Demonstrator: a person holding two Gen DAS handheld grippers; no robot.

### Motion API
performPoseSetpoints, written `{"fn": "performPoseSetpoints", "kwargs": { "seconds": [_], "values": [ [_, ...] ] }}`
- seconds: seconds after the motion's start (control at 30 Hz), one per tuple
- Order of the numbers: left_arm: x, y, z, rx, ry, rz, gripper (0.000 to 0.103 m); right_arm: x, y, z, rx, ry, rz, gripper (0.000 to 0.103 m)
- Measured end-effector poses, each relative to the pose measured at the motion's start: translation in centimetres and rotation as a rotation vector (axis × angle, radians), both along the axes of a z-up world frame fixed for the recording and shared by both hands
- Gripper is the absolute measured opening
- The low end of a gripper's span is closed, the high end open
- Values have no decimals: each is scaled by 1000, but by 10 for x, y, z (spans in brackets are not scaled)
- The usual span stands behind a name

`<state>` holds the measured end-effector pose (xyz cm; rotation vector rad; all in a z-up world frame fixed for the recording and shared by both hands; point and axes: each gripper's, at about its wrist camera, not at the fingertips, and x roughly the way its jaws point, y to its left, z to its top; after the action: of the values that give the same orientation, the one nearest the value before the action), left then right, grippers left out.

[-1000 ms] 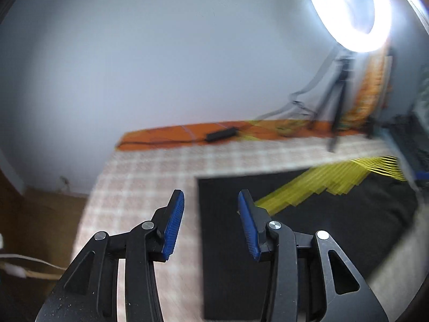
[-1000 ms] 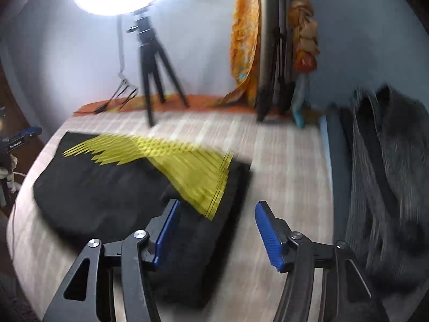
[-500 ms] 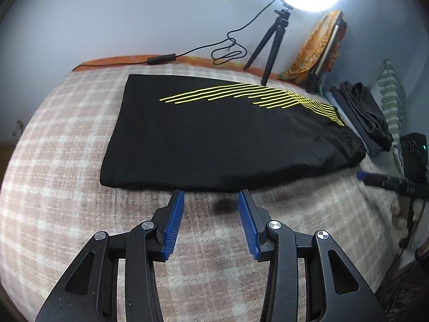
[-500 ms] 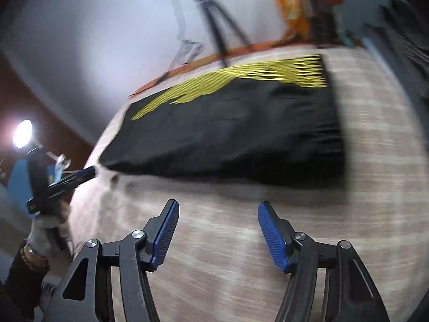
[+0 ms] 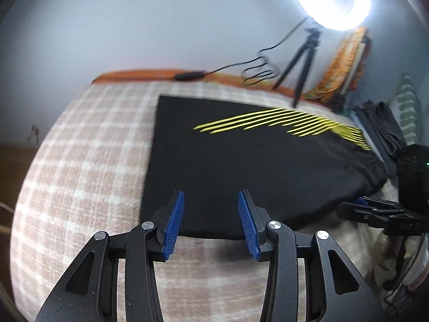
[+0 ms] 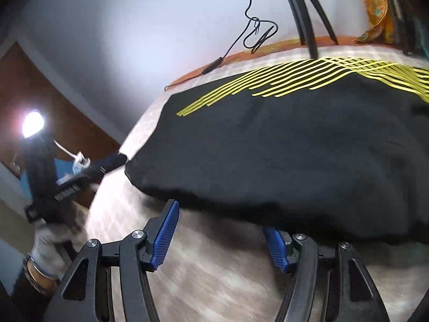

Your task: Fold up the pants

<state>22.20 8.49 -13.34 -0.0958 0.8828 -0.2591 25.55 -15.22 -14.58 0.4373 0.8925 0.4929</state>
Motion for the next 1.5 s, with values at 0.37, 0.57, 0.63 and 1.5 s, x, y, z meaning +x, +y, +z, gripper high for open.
{"fn": "performPoseSetpoints", "kwargs": {
  "seconds": [0.37, 0.57, 0.63, 1.5],
  "values": [
    [3, 15, 9, 4, -39, 41, 40, 20, 4, -7, 429, 133, 31, 13],
    [1, 18, 14, 9, -48, 48, 40, 14, 12, 8, 419, 150, 55, 13],
    [-2, 15, 18, 10, -53, 37, 40, 7, 20, 2, 346, 180, 77, 14],
    [-16, -151, -21, 205, -42, -337, 40, -76, -174, -16, 249, 131, -616, 22]
  ]
}}
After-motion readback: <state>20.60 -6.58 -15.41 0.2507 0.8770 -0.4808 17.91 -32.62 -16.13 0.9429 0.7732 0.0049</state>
